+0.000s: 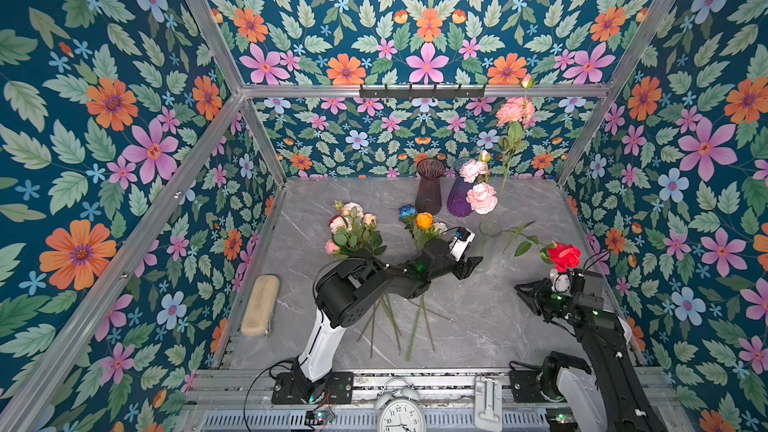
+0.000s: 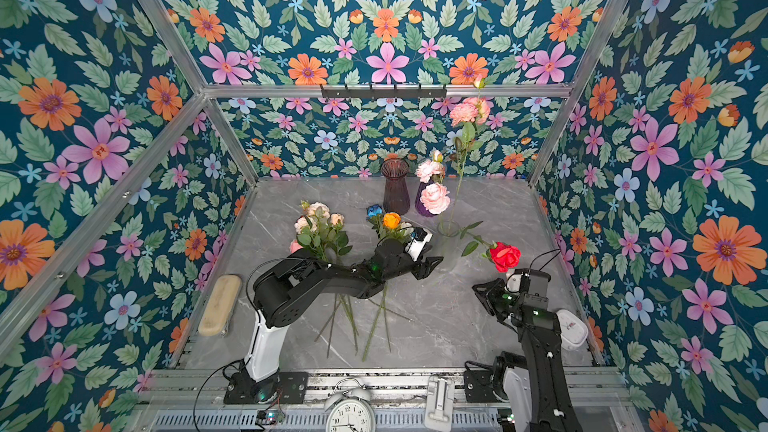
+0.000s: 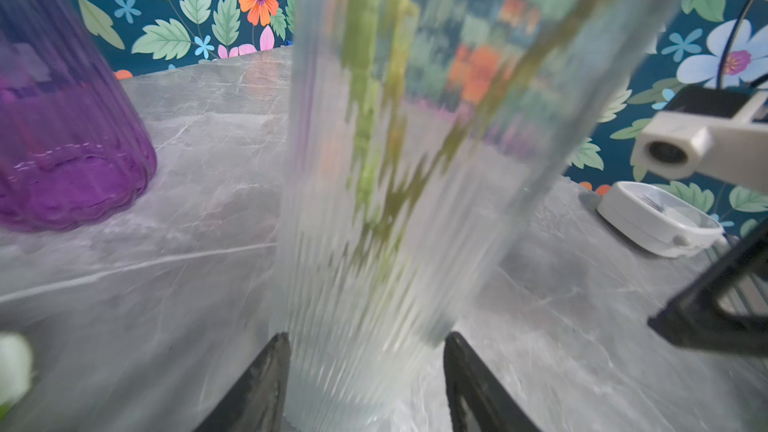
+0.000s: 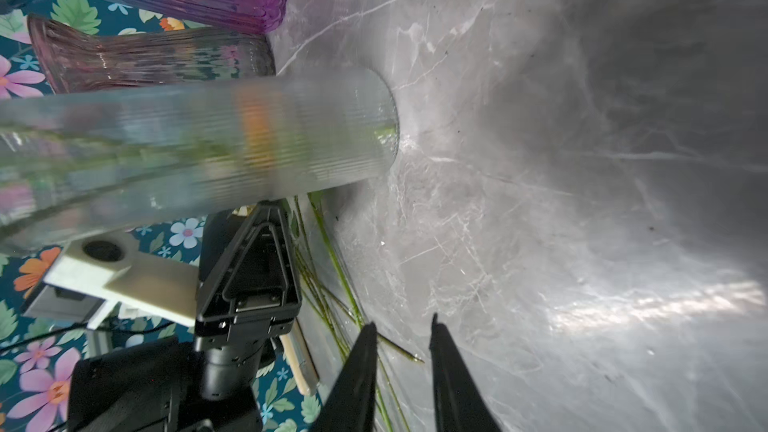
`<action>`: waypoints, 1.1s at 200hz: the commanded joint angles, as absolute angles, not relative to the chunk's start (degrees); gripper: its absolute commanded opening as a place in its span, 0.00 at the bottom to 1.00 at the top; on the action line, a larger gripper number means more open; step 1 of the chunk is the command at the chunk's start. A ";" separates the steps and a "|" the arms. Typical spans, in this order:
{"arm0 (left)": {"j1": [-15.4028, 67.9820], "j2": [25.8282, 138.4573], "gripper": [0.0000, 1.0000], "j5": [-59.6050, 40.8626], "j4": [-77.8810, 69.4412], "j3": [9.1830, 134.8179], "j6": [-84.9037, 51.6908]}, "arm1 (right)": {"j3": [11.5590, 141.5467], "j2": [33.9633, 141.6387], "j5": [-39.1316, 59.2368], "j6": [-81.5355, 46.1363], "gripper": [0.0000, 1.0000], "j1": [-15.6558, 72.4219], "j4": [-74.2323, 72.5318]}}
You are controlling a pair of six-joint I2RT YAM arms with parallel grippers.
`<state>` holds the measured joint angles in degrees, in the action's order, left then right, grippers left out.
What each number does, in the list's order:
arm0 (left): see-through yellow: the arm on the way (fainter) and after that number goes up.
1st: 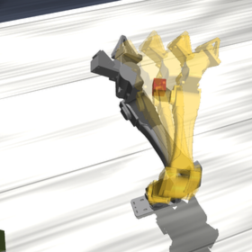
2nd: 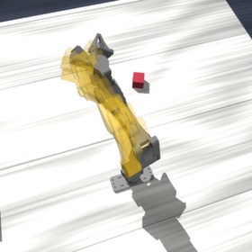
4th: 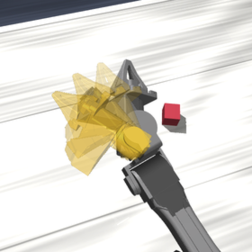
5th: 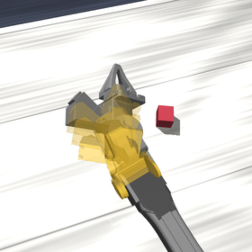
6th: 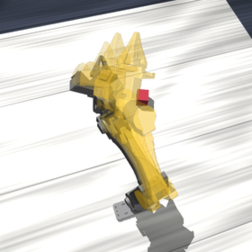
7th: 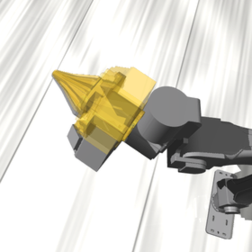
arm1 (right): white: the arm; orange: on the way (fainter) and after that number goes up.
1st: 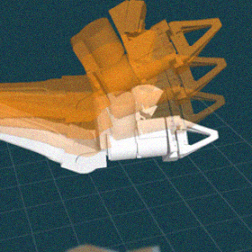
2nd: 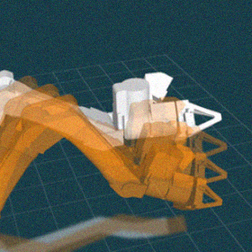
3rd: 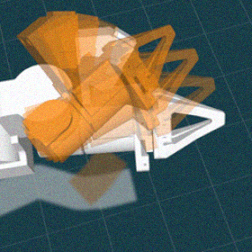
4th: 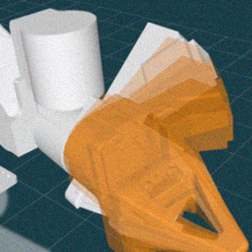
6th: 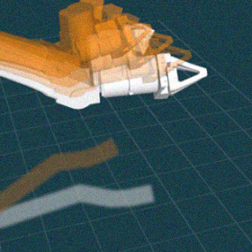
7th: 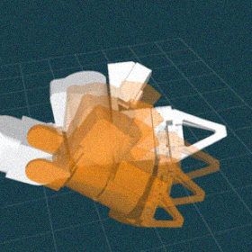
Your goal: Arrange the flowers into the vase
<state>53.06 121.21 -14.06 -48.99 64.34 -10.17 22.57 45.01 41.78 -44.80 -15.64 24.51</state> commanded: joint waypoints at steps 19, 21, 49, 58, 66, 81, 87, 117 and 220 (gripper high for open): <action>53.44 126.24 0.61 -15.03 -46.30 72.93 -12.02 | 23.94 51.79 47.53 -43.95 0.26 -16.04 15.28; 53.48 126.48 0.61 -15.03 -46.18 73.43 -12.03 | 24.05 52.12 47.48 -43.99 0.26 -16.05 15.09; 53.53 130.04 0.62 -15.19 -45.18 78.75 -12.89 | 25.43 56.96 47.37 -43.52 0.26 -16.59 12.01; 53.53 131.05 0.62 -15.00 -44.85 80.37 -13.05 | 25.64 58.27 47.53 -43.51 0.26 -17.38 10.65; 53.53 131.96 0.62 -14.92 -44.67 81.82 -13.26 | 25.61 59.38 47.87 -43.66 0.27 -18.33 9.23; 53.53 133.58 0.62 -14.75 -44.39 84.47 -13.80 | 25.70 61.73 48.75 -44.12 0.27 -20.19 6.31; 53.53 134.25 0.62 -14.74 -44.38 85.39 -14.12 | 25.81 62.47 48.87 -44.20 0.27 -20.45 5.19; 53.54 136.69 0.62 -14.45 -44.56 89.12 -14.85 | 24.29 60.59 46.08 -44.58 0.27 -20.66 -1.22; 53.17 141.87 0.64 -15.27 -42.97 97.39 -18.31 | 4.31 19.75 25.45 -34.56 0.65 -18.36 -15.69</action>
